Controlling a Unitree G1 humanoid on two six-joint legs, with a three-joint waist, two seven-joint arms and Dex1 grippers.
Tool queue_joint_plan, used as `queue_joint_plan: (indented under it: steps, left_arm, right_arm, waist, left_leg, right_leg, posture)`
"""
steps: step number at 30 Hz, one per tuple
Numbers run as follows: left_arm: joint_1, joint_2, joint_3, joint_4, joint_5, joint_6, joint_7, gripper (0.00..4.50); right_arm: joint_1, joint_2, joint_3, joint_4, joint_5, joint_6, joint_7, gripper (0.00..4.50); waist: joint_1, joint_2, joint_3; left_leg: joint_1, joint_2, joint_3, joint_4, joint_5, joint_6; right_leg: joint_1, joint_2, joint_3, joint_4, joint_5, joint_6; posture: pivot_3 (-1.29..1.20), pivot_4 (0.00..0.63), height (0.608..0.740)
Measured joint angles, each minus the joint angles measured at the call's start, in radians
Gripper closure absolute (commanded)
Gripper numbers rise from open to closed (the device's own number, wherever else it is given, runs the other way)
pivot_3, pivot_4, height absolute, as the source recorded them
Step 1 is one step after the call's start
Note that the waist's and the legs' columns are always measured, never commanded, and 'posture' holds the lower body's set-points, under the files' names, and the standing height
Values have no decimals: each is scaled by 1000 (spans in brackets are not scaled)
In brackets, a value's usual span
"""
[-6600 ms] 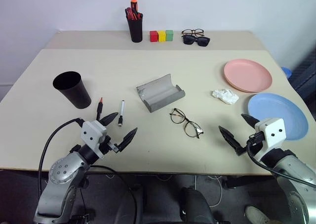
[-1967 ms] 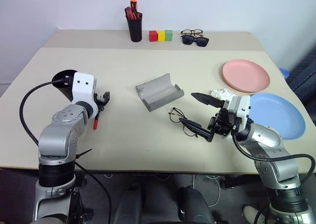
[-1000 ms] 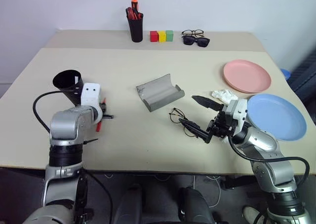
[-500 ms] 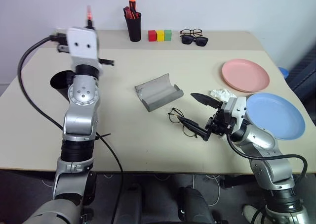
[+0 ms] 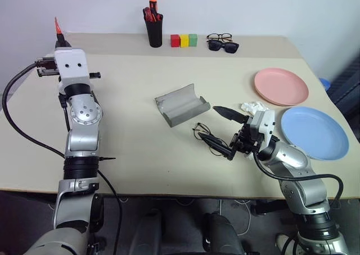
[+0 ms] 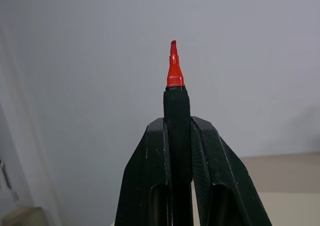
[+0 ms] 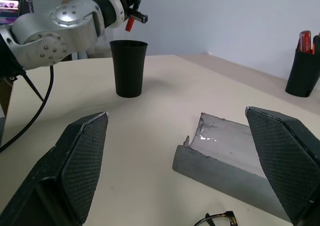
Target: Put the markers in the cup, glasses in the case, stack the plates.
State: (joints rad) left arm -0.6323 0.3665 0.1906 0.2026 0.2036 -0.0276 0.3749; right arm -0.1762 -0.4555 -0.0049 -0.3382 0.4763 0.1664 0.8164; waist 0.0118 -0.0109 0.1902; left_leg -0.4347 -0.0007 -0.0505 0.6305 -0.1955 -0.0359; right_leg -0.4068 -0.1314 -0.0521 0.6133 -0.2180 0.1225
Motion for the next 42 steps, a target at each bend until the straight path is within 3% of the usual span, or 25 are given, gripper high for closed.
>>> queue_joint_plan:
  steps: [21, 30, 34, 38, 40, 42]
  left_arm:
    - [35, 28, -13, 210, 70, -202, 54, 4466]
    - [39, 36, -21, 277, 96, -302, 69, 47]
    - [63, -23, -33, 116, -28, -231, -87, 47]
    - [-8, -7, -151, -161, -240, 280, -451, 47]
    - [-112, 25, -242, -200, -376, 521, -700, 47]
    - [-180, -11, -277, -193, -443, 664, -792, 47]
  right_arm:
    - [-7, 4, 1, -6, 19, 1, 15, 0]
    - [-32, 11, 2, -6, 19, 0, 13, 0]
    - [-31, 11, -1, -7, 18, -1, 6, 0]
    - [-15, 6, -13, -9, 16, -2, -12, 0]
    - [15, 2, -33, -17, 16, -2, -29, 0]
    - [34, 1, -51, -25, 15, -3, -45, 0]
  waist:
    - [1, 0, 0]
    - [2, 0, 0]
    - [3, 0, 0]
    - [2, 0, 0]
    - [2, 0, 0]
    - [0, 0, 0]
  left_leg:
    - [0, 0, 0, 0, 0, 0]
    - [0, 0, 0, 0, 0, 0]
    - [0, 0, 0, 0, 0, 0]
    - [-1, 0, 0, 1, 0, -1]
    - [-1, 0, 0, 1, 0, 0]
    - [-1, 0, 0, 1, 0, 0]
  right_leg:
    - [0, 0, 0, 0, 0, 0]
    - [0, 0, 0, 0, 0, 0]
    - [0, -1, 0, -1, 0, 0]
    - [1, -1, -1, -1, -1, -1]
    - [0, -1, -1, -1, -2, -4]
    - [1, -1, 0, -1, -2, -4]
  posture:
    - [0, 150, 740]
    - [0, 150, 740]
    - [0, 150, 740]
    - [0, 150, 740]
    - [0, 150, 740]
    - [0, 150, 740]
